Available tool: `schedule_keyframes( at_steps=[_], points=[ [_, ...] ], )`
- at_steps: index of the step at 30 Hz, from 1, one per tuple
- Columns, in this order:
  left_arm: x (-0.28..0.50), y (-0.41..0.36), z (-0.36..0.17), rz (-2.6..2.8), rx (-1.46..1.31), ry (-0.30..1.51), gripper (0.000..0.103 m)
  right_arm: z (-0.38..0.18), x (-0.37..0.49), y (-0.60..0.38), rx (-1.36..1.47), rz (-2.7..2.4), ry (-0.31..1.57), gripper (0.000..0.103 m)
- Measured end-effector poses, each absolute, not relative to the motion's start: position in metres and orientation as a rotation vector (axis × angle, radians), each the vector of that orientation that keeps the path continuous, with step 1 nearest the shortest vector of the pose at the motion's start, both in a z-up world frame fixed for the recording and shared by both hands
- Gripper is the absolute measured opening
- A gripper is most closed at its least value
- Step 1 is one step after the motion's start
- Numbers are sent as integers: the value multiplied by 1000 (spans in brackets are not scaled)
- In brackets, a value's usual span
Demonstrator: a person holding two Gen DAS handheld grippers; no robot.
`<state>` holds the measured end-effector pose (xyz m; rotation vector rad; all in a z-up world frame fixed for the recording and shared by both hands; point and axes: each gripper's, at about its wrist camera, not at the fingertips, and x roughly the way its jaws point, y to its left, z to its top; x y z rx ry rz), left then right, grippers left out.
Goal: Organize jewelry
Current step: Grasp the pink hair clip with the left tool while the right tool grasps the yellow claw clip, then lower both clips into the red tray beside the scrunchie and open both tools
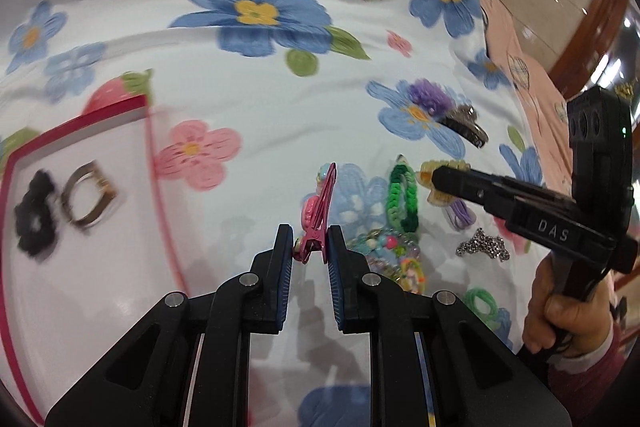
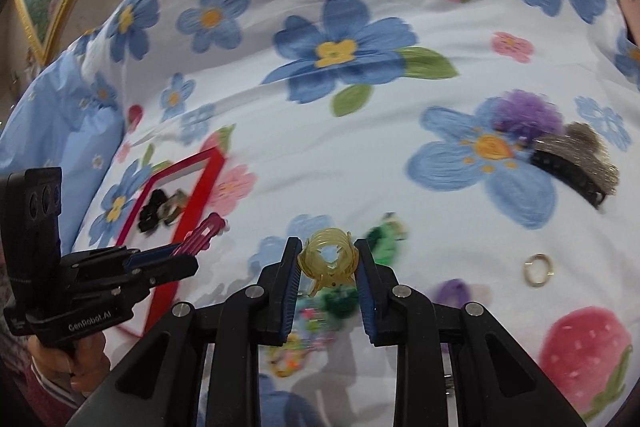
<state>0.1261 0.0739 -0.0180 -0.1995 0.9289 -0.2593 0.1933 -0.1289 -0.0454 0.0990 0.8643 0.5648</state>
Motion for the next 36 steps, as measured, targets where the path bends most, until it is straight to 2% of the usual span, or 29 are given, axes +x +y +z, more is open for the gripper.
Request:
schedule_keyframes(
  at_steps=[21, 36],
  points=[
    [67, 191, -19, -31, -343, 883, 15, -38, 160, -8, -10, 808, 882, 26],
    [68, 260, -44, 148, -381, 920, 15, -54, 163, 82, -110, 909, 911, 26]
  ],
)
